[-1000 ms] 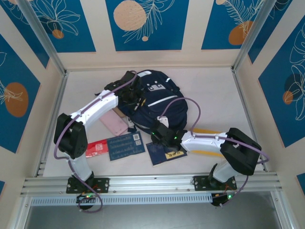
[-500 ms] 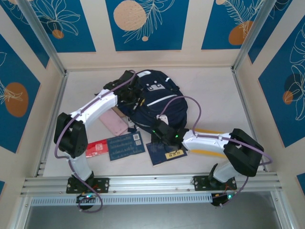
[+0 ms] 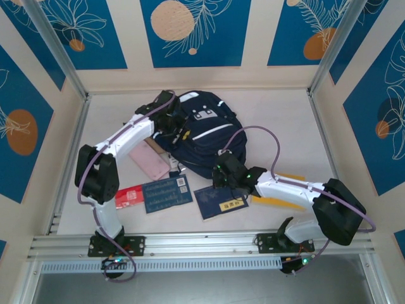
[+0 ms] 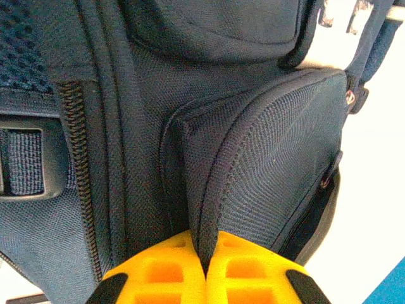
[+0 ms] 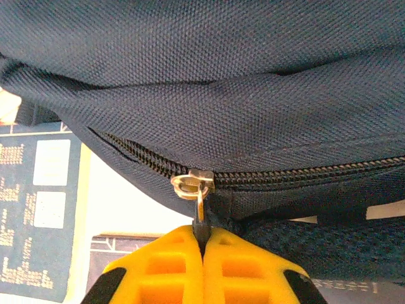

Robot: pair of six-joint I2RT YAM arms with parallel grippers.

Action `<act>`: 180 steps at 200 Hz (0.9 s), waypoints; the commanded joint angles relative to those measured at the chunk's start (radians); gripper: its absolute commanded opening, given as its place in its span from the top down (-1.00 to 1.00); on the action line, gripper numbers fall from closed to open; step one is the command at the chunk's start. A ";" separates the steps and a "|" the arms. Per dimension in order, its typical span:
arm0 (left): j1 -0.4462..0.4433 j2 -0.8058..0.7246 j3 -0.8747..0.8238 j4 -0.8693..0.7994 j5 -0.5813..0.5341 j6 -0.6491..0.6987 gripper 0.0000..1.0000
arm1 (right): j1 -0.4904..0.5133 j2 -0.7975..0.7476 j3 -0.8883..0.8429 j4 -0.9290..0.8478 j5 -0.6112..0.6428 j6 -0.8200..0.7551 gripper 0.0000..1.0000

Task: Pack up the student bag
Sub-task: Unzip the student bag at the top-center of the table.

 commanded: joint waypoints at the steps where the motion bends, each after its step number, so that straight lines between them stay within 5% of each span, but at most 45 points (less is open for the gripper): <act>1: 0.024 0.014 0.056 -0.003 0.017 0.065 1.00 | -0.027 -0.036 0.024 -0.093 -0.036 -0.095 1.00; 96: 0.024 0.016 0.067 -0.034 0.029 0.146 1.00 | -0.197 -0.126 0.033 -0.127 -0.367 -0.260 1.00; 180: 0.024 0.058 0.157 -0.086 0.035 0.263 1.00 | -0.282 -0.123 0.110 -0.311 -0.378 -0.331 1.00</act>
